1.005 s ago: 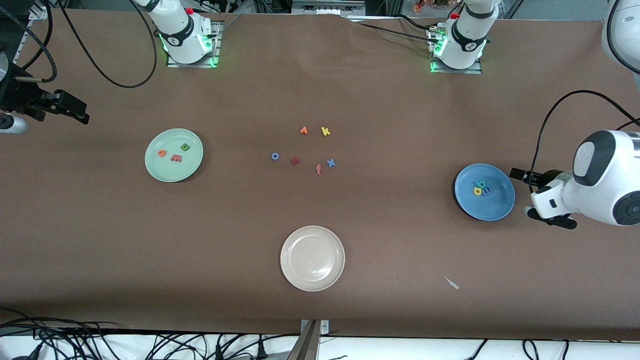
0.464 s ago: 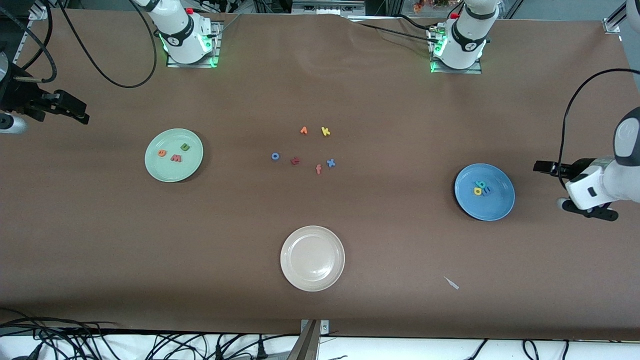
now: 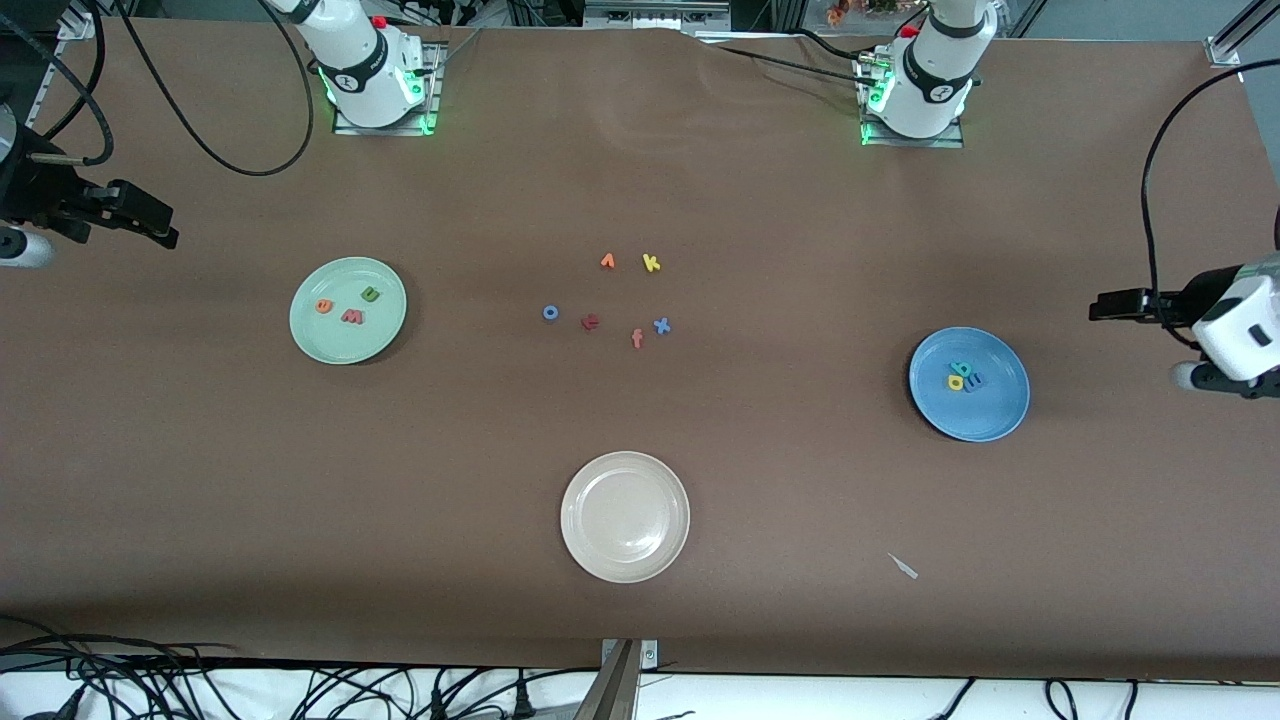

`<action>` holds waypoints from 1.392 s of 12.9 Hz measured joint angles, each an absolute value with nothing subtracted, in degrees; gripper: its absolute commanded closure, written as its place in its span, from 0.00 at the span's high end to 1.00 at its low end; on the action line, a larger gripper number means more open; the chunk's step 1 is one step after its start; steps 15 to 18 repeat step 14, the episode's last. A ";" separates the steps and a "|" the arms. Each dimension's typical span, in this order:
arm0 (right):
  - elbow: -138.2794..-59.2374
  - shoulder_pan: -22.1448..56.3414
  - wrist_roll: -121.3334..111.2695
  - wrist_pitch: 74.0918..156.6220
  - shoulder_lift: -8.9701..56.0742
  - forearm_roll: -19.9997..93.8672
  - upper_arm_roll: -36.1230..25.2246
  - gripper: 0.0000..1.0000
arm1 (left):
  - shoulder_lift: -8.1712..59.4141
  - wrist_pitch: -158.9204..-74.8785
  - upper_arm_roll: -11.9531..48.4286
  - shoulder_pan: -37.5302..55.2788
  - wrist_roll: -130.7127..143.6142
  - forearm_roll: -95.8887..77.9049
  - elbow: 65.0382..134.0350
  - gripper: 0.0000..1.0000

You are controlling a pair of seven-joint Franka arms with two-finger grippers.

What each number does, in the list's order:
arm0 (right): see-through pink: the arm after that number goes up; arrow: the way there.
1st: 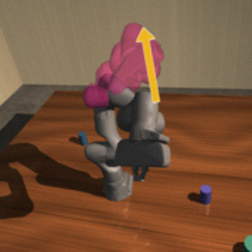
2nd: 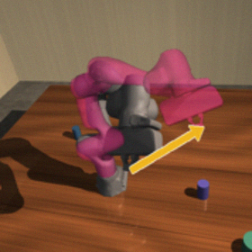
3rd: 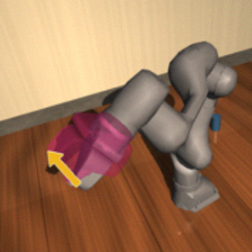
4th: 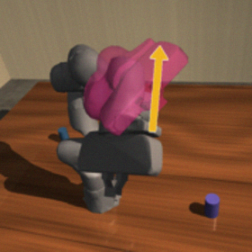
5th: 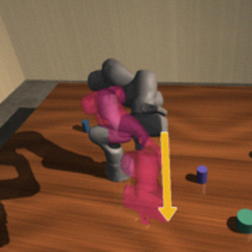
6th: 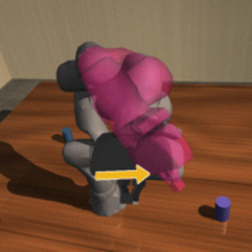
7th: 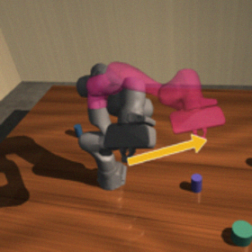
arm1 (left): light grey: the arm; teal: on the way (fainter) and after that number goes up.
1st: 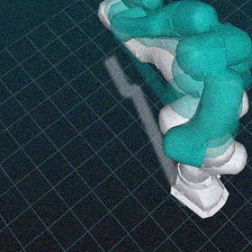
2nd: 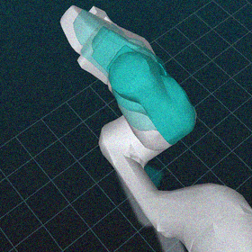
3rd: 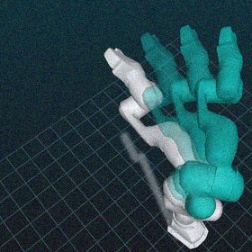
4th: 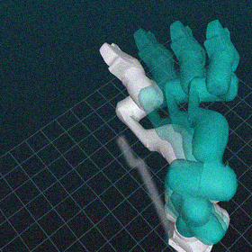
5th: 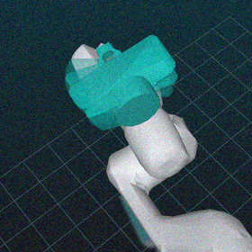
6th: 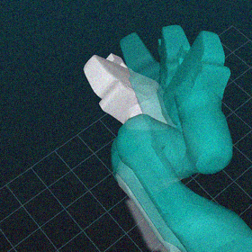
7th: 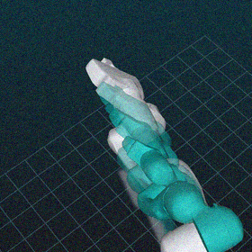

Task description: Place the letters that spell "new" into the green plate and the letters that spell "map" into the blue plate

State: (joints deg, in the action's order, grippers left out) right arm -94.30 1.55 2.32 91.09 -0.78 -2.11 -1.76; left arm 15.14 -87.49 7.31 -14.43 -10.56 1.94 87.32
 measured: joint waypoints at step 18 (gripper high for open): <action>-94.36 1.54 2.35 91.10 -0.77 -2.12 -1.80 1.00 | -2.41 -89.25 0.44 -2.83 -3.61 0.06 92.81 1.00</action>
